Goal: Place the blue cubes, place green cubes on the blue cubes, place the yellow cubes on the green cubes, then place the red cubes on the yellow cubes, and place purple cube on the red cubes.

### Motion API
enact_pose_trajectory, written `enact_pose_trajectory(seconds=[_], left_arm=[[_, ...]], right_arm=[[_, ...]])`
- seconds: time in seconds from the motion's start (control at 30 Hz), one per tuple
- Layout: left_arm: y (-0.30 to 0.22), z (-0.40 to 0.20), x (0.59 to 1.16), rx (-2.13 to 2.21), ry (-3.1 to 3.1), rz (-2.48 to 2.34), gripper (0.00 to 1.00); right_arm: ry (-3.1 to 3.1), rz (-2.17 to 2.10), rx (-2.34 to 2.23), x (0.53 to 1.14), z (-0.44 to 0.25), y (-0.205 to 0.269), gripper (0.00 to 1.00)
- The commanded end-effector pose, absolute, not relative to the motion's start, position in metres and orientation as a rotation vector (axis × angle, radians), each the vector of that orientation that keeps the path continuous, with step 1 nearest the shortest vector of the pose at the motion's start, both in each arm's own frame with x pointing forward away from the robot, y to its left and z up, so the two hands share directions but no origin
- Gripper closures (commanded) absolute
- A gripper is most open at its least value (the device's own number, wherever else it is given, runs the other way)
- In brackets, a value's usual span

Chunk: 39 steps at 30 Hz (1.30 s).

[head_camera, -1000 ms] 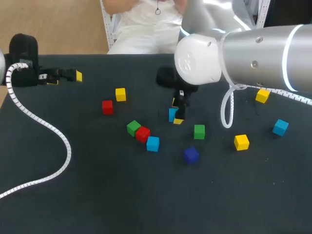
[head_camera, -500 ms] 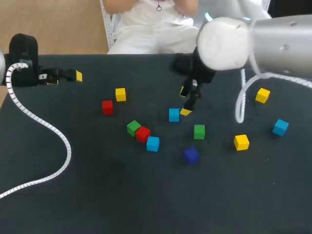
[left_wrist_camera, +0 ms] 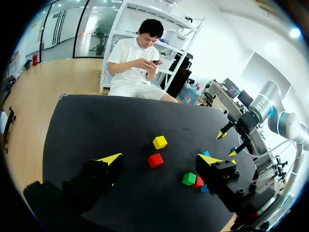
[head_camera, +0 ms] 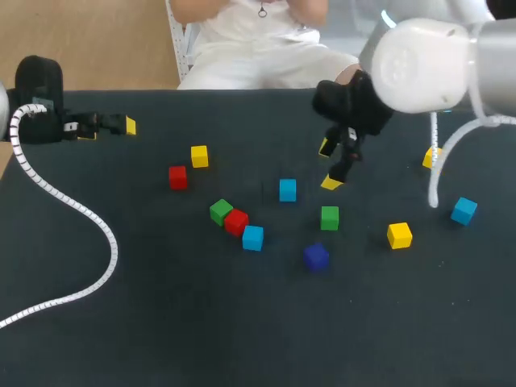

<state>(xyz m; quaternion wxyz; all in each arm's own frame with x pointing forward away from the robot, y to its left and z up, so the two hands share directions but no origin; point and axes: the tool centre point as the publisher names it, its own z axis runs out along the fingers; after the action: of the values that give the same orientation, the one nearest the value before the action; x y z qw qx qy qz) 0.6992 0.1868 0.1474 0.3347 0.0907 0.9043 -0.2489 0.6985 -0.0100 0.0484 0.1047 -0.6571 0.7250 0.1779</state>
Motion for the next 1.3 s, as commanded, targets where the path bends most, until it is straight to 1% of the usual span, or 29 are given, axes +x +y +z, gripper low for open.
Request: enact_pose_trajectory(seconds=[0.03,0.57,0.87,1.3], left_arm=[[0.185,0.149,0.7,0.233,2.37,-0.639,0.0],[0.185,0.149,0.7,0.233,2.37,-0.639,0.0],[0.185,0.149,0.7,0.233,2.37,-0.639,0.0],[0.185,0.149,0.7,0.233,2.37,-0.639,0.0]], right_arm=[[2.12,0.52,-1.868,0.685,0.053,-0.029,0.0],[2.139,0.527,-1.787,0.67,0.073,-0.078,0.0],[2.172,0.525,-1.707,0.656,0.084,-0.117,0.0],[2.249,0.517,-1.628,0.626,0.082,-0.146,0.0]])
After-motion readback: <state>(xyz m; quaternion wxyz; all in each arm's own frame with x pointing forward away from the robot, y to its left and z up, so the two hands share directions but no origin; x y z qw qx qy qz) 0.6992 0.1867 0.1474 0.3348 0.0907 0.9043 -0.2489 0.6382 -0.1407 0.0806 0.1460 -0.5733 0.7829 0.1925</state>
